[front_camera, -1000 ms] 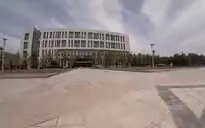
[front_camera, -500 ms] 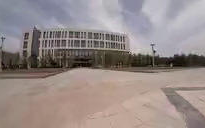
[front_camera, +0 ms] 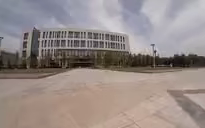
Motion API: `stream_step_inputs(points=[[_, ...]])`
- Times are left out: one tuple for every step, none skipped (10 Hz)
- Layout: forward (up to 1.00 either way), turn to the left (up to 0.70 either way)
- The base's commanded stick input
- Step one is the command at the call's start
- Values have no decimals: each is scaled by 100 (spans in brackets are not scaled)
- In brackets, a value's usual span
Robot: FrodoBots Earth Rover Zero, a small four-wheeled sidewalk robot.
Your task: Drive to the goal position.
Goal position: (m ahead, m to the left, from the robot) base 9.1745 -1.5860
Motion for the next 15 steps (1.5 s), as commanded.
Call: stream_step_inputs(points=[[70,0],[70,0],[70,0],[70,0],[70,0],[70,0],[70,0],[70,0],[70,35],[70,35],[70,0],[70,0],[70,0],[70,0],[70,0]])
